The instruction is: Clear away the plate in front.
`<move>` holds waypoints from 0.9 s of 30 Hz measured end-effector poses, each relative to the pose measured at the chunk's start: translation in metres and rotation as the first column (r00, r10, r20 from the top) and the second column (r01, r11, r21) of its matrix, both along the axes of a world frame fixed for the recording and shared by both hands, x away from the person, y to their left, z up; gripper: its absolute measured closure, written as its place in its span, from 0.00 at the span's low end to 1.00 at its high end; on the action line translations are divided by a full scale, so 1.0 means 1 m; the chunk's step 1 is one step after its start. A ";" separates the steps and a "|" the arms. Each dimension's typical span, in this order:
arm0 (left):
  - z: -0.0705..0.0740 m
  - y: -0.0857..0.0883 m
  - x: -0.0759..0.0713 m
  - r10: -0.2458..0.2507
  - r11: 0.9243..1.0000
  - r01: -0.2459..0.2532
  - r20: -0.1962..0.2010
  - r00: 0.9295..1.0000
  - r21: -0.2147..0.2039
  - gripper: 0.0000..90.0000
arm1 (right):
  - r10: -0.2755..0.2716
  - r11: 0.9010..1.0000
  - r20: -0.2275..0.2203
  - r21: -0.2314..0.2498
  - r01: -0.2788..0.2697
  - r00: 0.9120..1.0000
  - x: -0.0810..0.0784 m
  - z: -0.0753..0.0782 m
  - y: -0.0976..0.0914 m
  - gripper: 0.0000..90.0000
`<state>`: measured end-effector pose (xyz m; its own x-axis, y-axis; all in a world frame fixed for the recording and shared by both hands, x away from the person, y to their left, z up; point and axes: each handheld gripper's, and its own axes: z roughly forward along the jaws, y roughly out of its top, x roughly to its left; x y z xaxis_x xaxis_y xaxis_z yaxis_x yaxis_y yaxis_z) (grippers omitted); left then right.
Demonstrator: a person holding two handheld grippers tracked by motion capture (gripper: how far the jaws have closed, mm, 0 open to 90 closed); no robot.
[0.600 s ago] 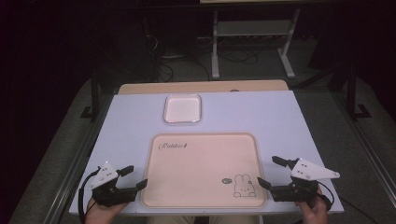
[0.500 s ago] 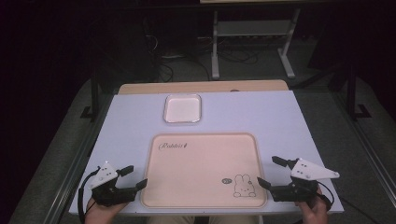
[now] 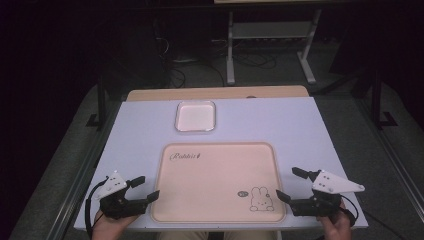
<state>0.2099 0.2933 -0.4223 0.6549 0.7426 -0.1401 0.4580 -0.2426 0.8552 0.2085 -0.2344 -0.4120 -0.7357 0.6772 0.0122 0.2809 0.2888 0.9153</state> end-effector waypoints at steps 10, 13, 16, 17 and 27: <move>0.008 -0.004 0.011 -0.014 1.000 0.014 -0.003 1.000 -0.017 0.28 | -0.001 1.000 0.003 0.002 0.001 1.000 -0.001 0.000 -0.001 0.15; 0.011 -0.005 0.013 -0.022 1.000 0.022 -0.004 1.000 -0.017 0.28 | -0.005 1.000 0.002 0.004 0.005 1.000 -0.001 0.000 -0.001 0.15; 0.018 -0.008 0.019 -0.035 0.999 0.035 0.004 0.999 -0.014 0.27 | -0.007 1.000 0.002 0.002 0.007 1.000 -0.001 0.000 -0.002 0.15; 0.018 -0.008 0.019 -0.035 0.999 0.035 0.004 0.999 -0.014 0.27 | -0.008 1.000 0.001 0.002 0.008 1.000 -0.001 0.000 -0.002 0.15; 0.035 -0.018 0.034 -0.070 0.998 0.070 0.015 0.997 0.007 0.27 | -0.008 1.000 0.000 0.008 0.008 1.000 -0.001 0.000 -0.003 0.15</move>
<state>0.2437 0.2757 -0.3878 0.7074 0.6958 -0.1245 0.4264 -0.2795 0.8603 0.2077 -0.2372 -0.4122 -0.7303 0.6829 0.0176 0.2831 0.2790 0.9176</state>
